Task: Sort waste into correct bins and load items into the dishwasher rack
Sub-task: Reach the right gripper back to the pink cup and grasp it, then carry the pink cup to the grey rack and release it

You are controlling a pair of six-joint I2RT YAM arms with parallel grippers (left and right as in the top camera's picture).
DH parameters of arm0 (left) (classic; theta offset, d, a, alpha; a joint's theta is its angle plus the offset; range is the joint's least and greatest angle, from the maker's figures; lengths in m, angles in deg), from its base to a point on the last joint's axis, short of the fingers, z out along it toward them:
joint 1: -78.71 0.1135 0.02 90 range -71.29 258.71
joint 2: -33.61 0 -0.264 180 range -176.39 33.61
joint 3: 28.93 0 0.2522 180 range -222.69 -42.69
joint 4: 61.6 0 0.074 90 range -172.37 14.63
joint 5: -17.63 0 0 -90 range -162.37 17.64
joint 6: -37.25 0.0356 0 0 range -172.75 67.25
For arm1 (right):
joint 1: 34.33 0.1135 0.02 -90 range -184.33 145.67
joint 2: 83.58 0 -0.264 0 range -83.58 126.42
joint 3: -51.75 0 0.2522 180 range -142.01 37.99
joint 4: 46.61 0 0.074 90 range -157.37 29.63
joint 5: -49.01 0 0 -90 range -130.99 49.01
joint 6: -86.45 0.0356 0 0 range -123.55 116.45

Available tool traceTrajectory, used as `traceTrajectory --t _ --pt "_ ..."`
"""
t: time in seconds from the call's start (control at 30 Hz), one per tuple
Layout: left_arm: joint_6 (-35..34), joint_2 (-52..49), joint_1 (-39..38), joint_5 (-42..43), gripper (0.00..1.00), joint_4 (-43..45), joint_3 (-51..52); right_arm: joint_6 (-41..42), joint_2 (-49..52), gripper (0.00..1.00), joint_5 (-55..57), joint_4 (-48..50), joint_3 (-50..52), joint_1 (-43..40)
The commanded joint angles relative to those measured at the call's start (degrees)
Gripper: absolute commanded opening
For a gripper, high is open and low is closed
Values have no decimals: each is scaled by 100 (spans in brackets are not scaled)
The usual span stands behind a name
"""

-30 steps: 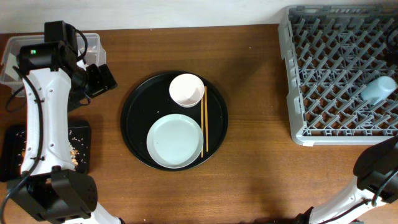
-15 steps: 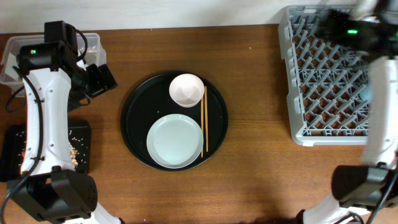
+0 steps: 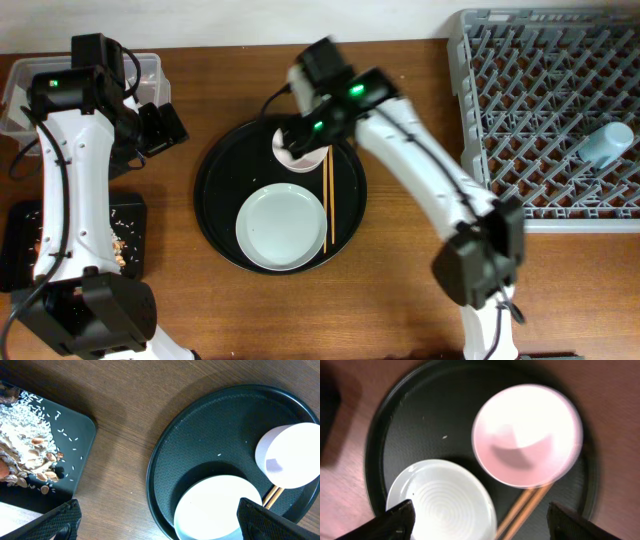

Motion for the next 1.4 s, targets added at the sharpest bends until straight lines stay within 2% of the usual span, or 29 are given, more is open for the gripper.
traceTrajectory --t 0.0,0.3,0.63,0.77,0.87,1.0,1.03,1.2,1.37 --pt "-57 9 -15 -61 99 -4 9 -42 470 81 50 273 -17 240" --pt "-57 9 -15 -61 99 -4 9 -42 1152 81 509 1095 -17 487" --pt "-57 9 -15 -61 99 -4 9 111 1598 72 590 1425 -11 520" --pt "-57 9 -15 -61 99 -4 9 114 1692 62 595 1432 -9 527" --pt "-57 9 -15 -61 99 -4 9 111 1705 44 597 1453 -9 525" --pt "-57 9 -15 -61 99 -4 9 114 1692 30 592 1447 -70 525" --pt "-57 9 -15 -61 99 -4 9 114 1692 23 592 1384 -151 525" --pt "-57 9 -15 -61 99 -4 9 114 1692 4 590 970 -691 525" --pt "-57 9 -15 -61 99 -4 9 114 1692 4 546 245 -1591 525"
